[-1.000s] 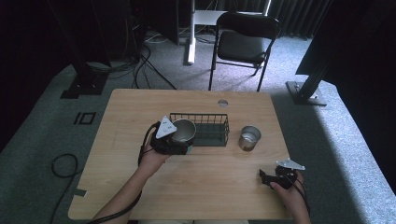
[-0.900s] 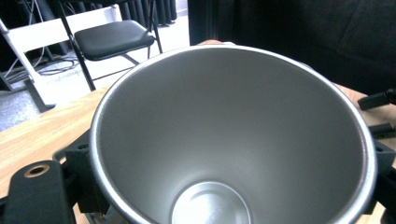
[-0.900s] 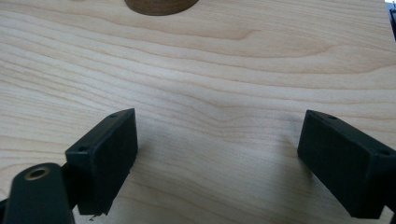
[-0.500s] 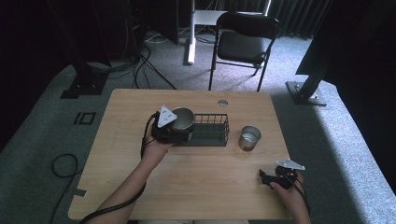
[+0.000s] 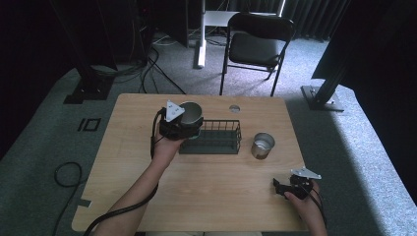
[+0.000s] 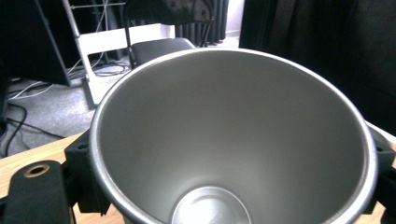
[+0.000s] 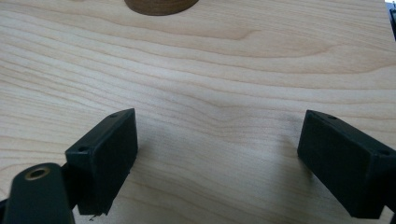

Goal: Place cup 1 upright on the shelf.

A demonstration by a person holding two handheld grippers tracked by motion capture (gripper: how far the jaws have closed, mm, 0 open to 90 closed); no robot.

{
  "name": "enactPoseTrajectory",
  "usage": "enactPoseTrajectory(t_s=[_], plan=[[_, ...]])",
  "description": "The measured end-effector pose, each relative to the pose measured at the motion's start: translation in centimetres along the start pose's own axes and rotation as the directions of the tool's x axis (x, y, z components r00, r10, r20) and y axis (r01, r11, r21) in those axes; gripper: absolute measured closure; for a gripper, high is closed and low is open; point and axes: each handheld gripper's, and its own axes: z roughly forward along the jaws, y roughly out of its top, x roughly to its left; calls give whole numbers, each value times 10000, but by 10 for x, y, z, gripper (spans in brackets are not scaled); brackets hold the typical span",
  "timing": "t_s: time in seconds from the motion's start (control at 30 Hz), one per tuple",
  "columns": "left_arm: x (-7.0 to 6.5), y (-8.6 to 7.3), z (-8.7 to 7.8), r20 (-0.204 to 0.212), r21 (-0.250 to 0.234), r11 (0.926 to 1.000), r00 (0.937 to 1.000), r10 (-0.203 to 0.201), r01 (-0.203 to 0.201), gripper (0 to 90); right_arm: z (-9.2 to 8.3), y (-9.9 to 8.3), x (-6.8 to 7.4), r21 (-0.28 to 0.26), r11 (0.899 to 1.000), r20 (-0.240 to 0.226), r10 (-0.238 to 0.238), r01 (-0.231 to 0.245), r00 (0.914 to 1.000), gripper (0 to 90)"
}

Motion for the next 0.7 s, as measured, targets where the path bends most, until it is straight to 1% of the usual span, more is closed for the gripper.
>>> enactPoseTrajectory(t_s=[0.13,0.23,0.27,0.33,0.4,0.43,0.47,0.53,0.63,0.7], plan=[[3,2,11,-263,107,9998,9995,-172,174,142,0,0,0,0,10000,-1,-4,4,10000,117],[3,0,20,-547,308,9991,9981,-291,308,141,0,0,0,-3,10000,4,-7,7,10000,118],[4,-1,23,-548,350,9985,9977,-406,426,141,0,0,0,-3,10000,4,-7,7,10000,118],[4,-5,30,-680,438,9979,9967,-444,475,141,0,0,0,-10,10000,2,-3,3,10000,117],[5,-9,36,-712,494,9963,9952,-672,708,142,0,0,0,-3,10000,5,-7,7,10000,118],[5,-12,41,-866,493,9960,9938,-702,747,142,0,0,0,-7,10000,5,-2,2,10000,118],[5,-12,41,-866,493,9960,9938,-702,747,142,0,0,0,-7,10000,5,-2,2,10000,118],[4,-16,46,-967,590,9946,9921,-798,858,142,0,0,0,-6,10000,4,-6,6,10000,118],[3,-22,51,-1071,675,9938,9909,-809,885,142,0,0,0,-7,10000,3,-2,2,10000,118],[3,-26,54,-1045,734,9926,9906,-884,963,141,0,0,0,-8,10000,5,-10,10,10000,118]])
